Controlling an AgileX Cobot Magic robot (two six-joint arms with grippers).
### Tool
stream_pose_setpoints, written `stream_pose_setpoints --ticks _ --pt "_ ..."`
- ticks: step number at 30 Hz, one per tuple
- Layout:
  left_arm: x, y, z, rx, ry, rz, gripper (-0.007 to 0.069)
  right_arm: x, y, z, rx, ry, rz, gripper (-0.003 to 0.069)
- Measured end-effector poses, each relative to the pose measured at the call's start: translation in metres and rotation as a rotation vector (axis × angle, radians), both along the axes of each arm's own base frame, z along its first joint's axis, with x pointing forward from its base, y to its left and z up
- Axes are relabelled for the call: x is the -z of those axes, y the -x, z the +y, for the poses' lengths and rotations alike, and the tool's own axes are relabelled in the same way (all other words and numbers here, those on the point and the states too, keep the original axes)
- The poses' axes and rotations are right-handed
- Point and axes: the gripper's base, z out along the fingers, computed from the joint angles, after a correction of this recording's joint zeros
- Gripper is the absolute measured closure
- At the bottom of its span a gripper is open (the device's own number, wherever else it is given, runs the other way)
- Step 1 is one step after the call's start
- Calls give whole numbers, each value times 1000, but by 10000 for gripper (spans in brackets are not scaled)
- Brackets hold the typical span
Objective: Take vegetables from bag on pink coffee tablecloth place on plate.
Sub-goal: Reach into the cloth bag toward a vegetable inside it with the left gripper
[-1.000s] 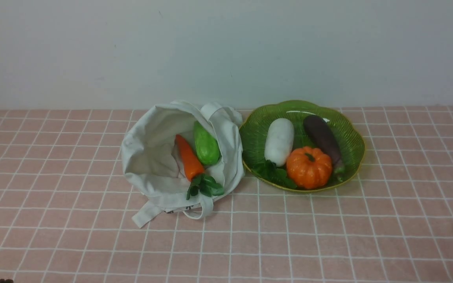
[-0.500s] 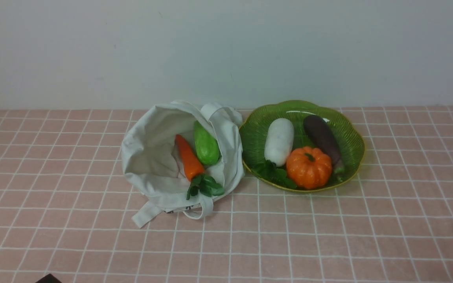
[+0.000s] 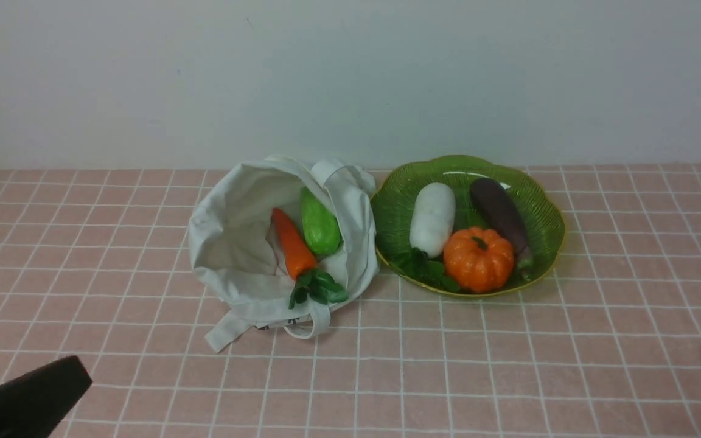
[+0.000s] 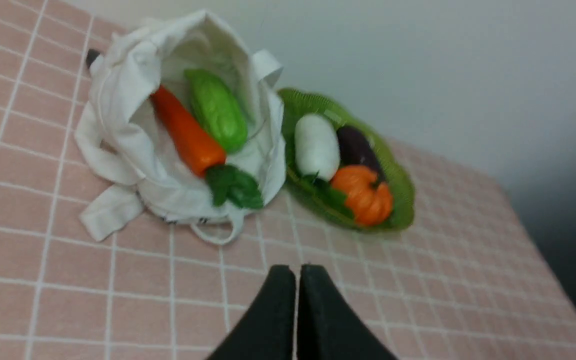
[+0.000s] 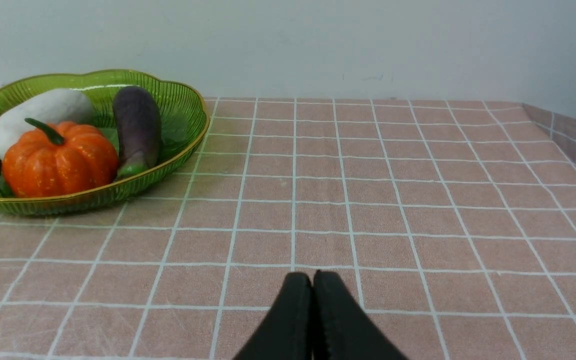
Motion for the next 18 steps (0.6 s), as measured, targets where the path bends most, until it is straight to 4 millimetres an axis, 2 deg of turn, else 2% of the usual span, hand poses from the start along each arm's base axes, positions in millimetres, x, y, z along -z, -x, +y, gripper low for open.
stream_pose_setpoints --ticks 1,2,5,10,13,15,16,18 --pt "-7 -14 -1 34 -64 78 629 0 0 0 0 0 0 673" --pt "-5 -16 -1 40 -74 99 629 0 0 0 0 0 0 673" --pt "-15 -54 -4 119 -199 302 629 0 0 0 0 0 0 673" --pt "-21 -111 -9 213 -257 490 629 0 0 0 0 0 0 673" --pt "-17 -138 -15 264 -265 572 629 0 0 0 0 0 0 673" --pt "-6 -162 -32 339 -280 669 629 0 0 0 0 0 0 673" --pt "-3 -165 -34 345 -282 683 629 0 0 0 0 0 0 673" --pt "4 -180 -52 387 -306 722 629 0 0 0 0 0 0 673"
